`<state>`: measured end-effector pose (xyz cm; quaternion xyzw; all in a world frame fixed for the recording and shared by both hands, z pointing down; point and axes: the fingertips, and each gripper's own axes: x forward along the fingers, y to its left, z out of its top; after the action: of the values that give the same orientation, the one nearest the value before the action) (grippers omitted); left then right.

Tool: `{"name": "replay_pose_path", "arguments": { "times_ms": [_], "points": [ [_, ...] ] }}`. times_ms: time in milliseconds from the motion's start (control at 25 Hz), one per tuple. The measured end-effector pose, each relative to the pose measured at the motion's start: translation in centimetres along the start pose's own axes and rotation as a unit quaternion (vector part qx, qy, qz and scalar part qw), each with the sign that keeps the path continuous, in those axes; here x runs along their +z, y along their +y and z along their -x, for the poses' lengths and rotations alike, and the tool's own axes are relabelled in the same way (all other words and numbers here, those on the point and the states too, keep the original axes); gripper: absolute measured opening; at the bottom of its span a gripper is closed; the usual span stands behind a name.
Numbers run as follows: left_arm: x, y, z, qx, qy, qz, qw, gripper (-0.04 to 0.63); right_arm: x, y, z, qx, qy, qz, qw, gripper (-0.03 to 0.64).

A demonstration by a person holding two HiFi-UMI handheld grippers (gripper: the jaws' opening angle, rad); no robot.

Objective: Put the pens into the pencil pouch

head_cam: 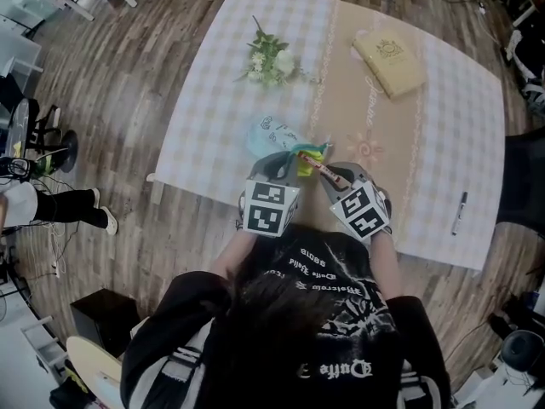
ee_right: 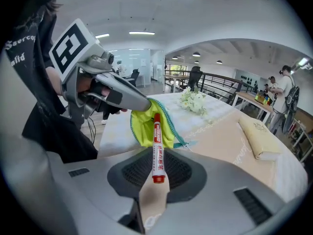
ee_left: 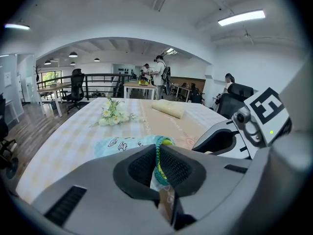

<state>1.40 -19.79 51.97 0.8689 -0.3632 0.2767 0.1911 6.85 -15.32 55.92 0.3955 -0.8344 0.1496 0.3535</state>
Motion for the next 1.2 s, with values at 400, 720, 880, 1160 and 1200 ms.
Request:
{"name": "replay_pose_path", "arguments": {
  "times_ms": [400, 720, 880, 1160, 1200],
  "points": [
    [-0.1, -0.4, 0.1, -0.031, 0.002, -0.013, 0.9994, 0.040, 2.0, 0.5, -3.2, 0.022, -0.011, -0.014, 1.000, 0.081],
    [-0.9, -2.1, 0.6, -0.101, 0.006, -0.003, 0.9948, 0.040, 2.9, 1.3, -5.1, 0.025, -0.007, -0.020, 0.999, 0.081],
    [-1.0, -2.1, 1.2, -0.123, 0.002, 0.016, 0.9922, 0.040, 3.4, 1.8, -5.9, 0.032, -0.008, -0.019, 0.999, 0.083],
    [-1.5, -1.0, 1.9, -0.130, -0.004, 0.044, 0.9905, 0.040, 4.5, 2.5, -6.8, 0.045, -0.019, -0.009, 0.999, 0.086],
    [-1.5, -0.8, 2.0, -0.130, -0.006, 0.050, 0.9903, 0.040, 4.6, 2.5, -6.9, 0.044, -0.021, -0.008, 0.999, 0.087]
  ]
}}
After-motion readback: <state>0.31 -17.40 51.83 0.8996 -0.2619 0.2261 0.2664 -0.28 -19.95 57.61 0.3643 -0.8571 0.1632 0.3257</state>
